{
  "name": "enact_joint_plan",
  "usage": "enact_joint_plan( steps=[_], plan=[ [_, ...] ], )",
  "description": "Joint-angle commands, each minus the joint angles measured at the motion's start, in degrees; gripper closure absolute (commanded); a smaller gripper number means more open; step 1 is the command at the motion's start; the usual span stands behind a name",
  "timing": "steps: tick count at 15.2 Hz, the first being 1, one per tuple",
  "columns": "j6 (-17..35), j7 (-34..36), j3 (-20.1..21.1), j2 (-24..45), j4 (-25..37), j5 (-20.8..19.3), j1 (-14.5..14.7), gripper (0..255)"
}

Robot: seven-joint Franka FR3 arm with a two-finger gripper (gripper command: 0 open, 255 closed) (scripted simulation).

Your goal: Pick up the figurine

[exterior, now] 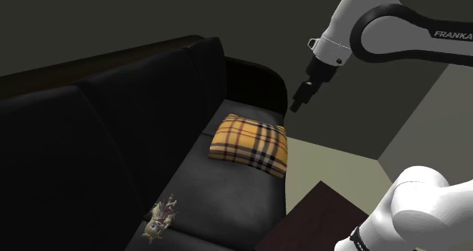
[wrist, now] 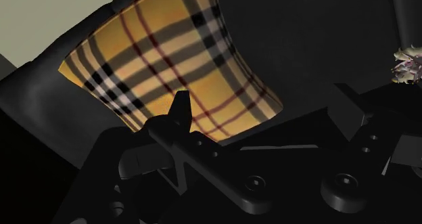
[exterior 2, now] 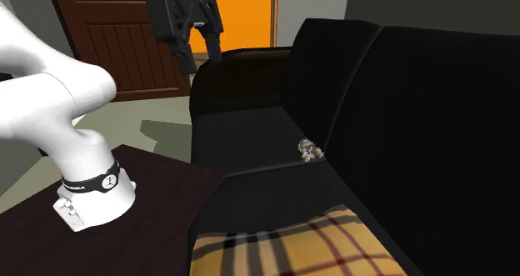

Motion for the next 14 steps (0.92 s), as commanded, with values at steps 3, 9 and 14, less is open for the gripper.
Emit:
enact_joint_plan(
  steps=[3, 9, 14],
  plan=[
    [6.4, 2.1, 1.3, 4.3, -2.8, 3.0, 1.4, 0],
    [15.6, 4.9, 3.6, 12.8, -4.4, 7.6, 3.8, 0],
    [23.0, 6.6, 5.5, 21.3, -3.7, 11.5, 5.9, 0]
  ],
)
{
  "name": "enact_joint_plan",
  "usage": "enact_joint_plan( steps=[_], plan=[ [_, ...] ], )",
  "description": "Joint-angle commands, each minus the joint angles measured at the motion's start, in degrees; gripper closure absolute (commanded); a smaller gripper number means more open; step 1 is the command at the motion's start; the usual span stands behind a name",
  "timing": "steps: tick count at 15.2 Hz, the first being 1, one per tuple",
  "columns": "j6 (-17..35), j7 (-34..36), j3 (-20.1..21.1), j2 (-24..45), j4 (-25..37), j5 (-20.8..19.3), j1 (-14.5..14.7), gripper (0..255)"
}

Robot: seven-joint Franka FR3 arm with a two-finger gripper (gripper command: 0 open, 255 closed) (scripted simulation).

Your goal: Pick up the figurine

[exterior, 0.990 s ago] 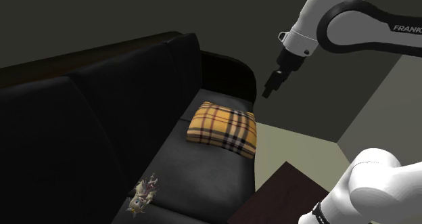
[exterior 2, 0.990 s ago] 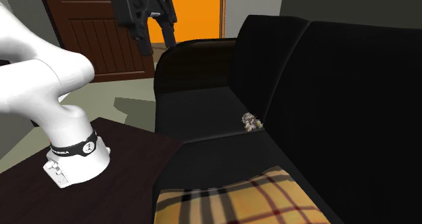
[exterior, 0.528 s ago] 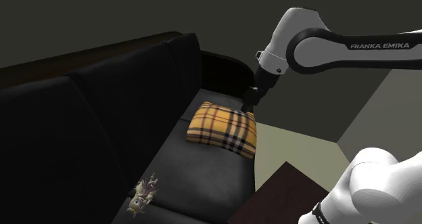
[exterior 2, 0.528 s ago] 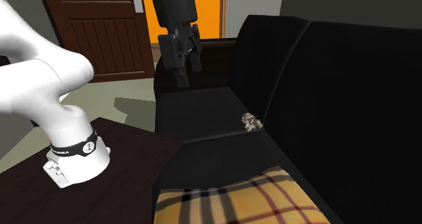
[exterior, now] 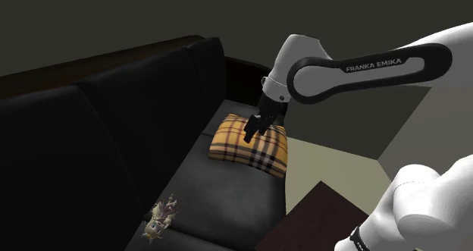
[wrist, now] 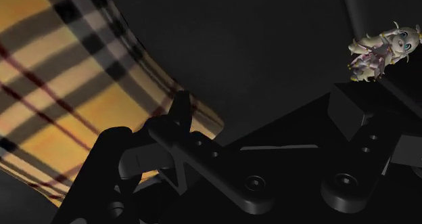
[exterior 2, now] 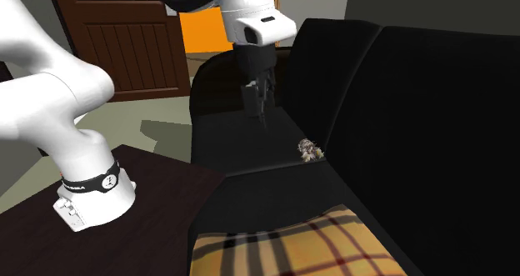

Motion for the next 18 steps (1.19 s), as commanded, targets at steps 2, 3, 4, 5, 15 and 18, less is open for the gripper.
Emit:
enact_joint_plan(
  steps=[2, 3, 4, 5, 15, 18],
  plan=[
    [5.0, 1.1, 1.4, 5.8, 0.8, 2.5, 1.5, 0],
    [6.3, 1.3, 1.8, 7.7, 1.3, 3.3, 1.9, 0],
    [7.7, 1.5, 2.1, 9.6, 1.8, 4.0, 2.3, 0],
    [8.9, 1.7, 2.5, 11.5, 2.5, 4.8, 2.8, 0],
    [19.2, 2.7, 6.1, 31.4, 12.5, 11.4, 6.5, 0],
    [21.3, 3.0, 7.2, 37.4, 16.8, 12.7, 7.5, 0]
  ],
)
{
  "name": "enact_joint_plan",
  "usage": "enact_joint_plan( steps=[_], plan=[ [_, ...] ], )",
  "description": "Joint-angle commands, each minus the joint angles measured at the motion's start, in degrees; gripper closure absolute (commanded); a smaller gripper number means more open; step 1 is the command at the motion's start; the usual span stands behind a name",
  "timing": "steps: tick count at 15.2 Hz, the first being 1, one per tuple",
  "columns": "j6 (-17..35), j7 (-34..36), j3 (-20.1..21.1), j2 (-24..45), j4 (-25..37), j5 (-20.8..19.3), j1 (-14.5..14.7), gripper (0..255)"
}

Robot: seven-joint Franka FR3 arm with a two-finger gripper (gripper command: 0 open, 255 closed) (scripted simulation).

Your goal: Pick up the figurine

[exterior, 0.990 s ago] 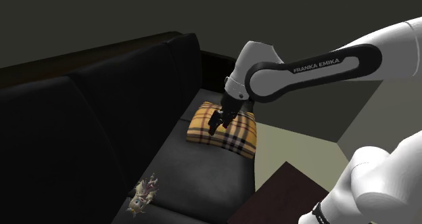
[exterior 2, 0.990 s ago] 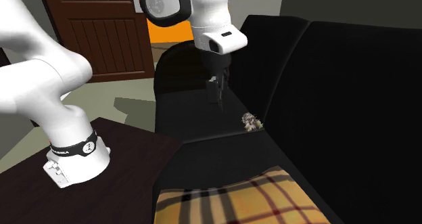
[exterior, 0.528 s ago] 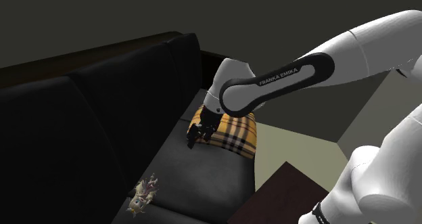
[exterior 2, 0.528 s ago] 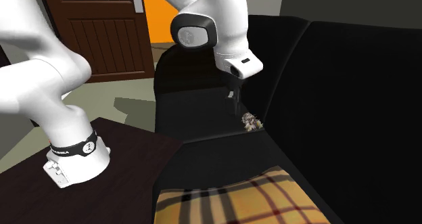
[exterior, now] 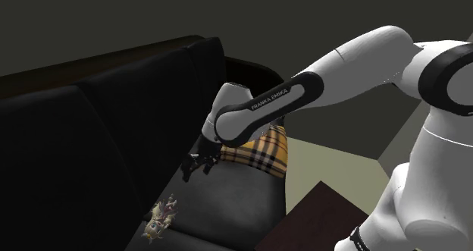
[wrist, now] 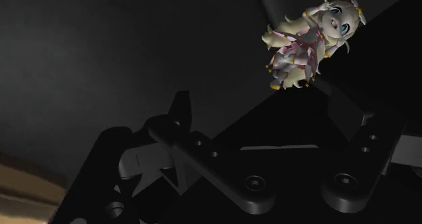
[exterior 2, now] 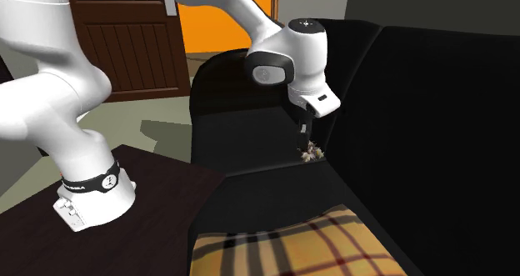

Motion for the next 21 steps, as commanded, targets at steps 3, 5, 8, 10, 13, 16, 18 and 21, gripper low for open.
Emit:
enact_joint_plan(
  steps=[3, 5, 8, 10, 13, 16, 18, 21],
  plan=[
    [2.5, 0.6, 1.3, 8.9, 6.9, 1.3, 1.5, 0],
    [3.3, 1.1, 1.8, 12.9, 10.5, 1.7, 2.2, 0],
    [3.9, 1.6, 2.4, 17.6, 14.9, 2.0, 3.3, 0],
    [5.0, 1.1, 2.5, 18.8, 15.0, 2.2, 3.3, 0],
    [6.5, 0.3, 2.6, 20.7, 15.3, 2.4, 3.2, 0],
    [7.8, -0.3, 2.7, 22.3, 15.6, 2.6, 3.2, 0],
    [7.8, -0.4, 2.8, 22.3, 15.5, 2.6, 3.2, 255],
    [7.8, -0.4, 2.8, 22.3, 15.4, 2.6, 3.2, 255]
  ],
)
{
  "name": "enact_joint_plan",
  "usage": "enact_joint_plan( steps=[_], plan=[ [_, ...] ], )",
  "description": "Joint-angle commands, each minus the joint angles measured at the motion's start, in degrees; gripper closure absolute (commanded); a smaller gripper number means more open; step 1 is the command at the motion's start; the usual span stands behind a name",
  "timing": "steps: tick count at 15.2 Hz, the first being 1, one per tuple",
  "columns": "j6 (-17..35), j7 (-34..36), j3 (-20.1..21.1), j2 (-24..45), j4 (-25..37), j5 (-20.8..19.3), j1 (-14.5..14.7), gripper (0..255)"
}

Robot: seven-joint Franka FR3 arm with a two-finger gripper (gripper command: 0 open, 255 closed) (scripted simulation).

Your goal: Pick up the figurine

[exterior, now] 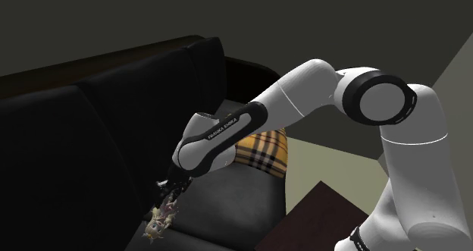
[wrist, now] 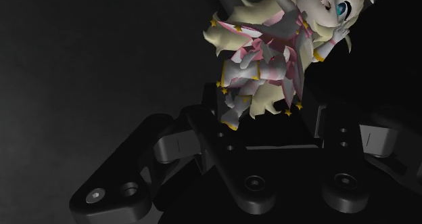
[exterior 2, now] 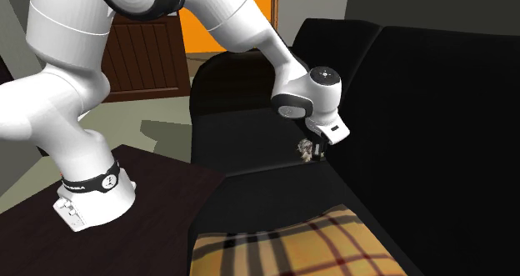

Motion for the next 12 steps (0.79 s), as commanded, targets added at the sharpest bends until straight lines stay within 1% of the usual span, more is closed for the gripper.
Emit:
enact_joint_plan(
  steps=[1, 6, 12],
  plan=[
    [0.0, 0.0, 0.0, 0.0, -0.1, 0.0, 0.0, 255],
    [-0.1, 0.1, -0.1, 0.1, 0.1, -0.1, 0.1, 255],
    [-3.1, 1.6, -0.4, -3.6, -0.4, -0.5, 0.1, 255]
  ],
)
